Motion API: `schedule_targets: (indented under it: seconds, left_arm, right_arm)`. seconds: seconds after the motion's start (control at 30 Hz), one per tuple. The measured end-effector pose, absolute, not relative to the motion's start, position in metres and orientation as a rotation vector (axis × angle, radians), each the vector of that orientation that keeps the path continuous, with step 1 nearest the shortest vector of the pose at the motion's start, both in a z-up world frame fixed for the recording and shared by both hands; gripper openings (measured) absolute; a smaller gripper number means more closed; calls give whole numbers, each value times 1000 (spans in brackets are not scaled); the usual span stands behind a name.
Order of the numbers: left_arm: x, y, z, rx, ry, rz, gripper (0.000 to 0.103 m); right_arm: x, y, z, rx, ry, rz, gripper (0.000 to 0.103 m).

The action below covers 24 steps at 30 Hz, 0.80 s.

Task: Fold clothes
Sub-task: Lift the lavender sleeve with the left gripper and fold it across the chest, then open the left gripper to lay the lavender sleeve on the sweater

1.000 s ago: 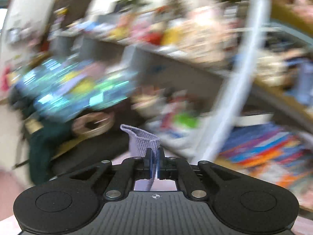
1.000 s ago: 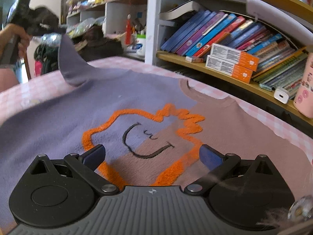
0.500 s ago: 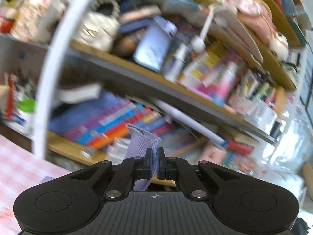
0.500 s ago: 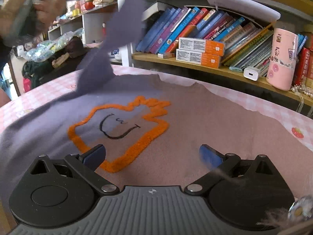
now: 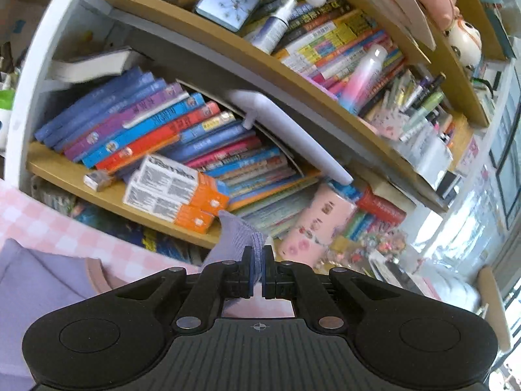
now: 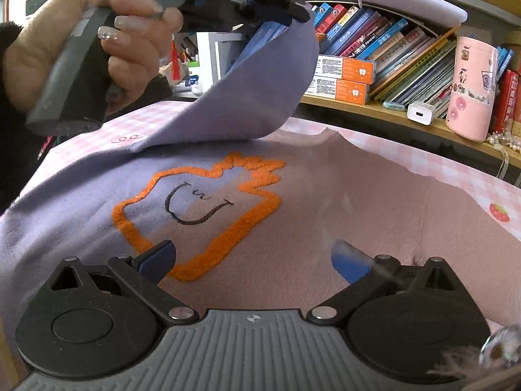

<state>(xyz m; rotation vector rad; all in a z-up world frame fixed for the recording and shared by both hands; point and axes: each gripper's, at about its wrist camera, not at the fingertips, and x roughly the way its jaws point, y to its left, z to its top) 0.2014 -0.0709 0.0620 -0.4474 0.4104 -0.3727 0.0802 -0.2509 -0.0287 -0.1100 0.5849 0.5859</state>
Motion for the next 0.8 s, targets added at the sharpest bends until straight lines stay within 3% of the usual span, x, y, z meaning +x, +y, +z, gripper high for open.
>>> schedule_targets:
  seconds: [0.1, 0.17, 0.27, 0.57, 0.8]
  left_arm:
    - [211, -88, 51, -411, 548, -427, 12]
    - [214, -94, 46, -397, 623, -476, 34]
    - [197, -91, 53, -326, 590, -473, 49]
    - [109, -4, 53, 100, 583, -125, 50]
    - [48, 73, 6, 91, 679, 58, 50]
  right_arm:
    - [80, -251, -29, -110, 587, 585, 103]
    - [81, -251, -29, -110, 590, 584, 103]
    - [81, -251, -28, -112, 590, 581, 103]
    - [79, -250, -28, -117, 595, 558, 103]
    - [82, -252, -31, -100, 620, 491, 102]
